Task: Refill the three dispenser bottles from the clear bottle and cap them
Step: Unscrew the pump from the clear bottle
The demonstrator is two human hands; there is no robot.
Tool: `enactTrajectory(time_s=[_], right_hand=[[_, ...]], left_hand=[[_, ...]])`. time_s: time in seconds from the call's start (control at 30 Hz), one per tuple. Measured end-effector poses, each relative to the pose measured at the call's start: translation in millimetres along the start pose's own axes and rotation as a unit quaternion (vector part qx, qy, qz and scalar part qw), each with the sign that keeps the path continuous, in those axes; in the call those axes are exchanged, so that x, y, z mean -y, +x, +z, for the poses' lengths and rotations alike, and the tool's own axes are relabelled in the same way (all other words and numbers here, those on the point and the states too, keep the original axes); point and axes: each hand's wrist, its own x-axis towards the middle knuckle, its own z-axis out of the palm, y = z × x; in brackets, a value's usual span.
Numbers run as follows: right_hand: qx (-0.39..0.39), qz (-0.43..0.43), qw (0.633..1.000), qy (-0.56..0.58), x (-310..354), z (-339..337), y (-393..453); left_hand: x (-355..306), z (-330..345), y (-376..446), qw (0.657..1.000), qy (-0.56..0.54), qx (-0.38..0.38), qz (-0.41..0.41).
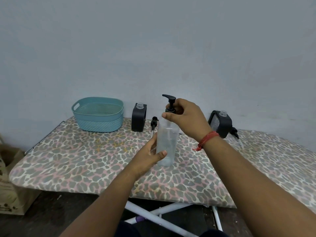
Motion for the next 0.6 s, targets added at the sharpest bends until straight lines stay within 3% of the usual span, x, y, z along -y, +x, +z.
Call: enactTrajectory(time_s=[0.33, 0.6], right_hand=[[0.054, -0.012, 0.990, 0.127, -15.2, -4.0, -5.2], [-0.032, -0.028, 0.994, 0.096, -20.3, 9.5, -6.7]], left_hand=[[-2.7, 2.6, -1.5, 1.000, -0.014, 0.006, -0.003], [-0.3, 3.8, -1.8, 1.000, -0.012, 0.005, 0.000]])
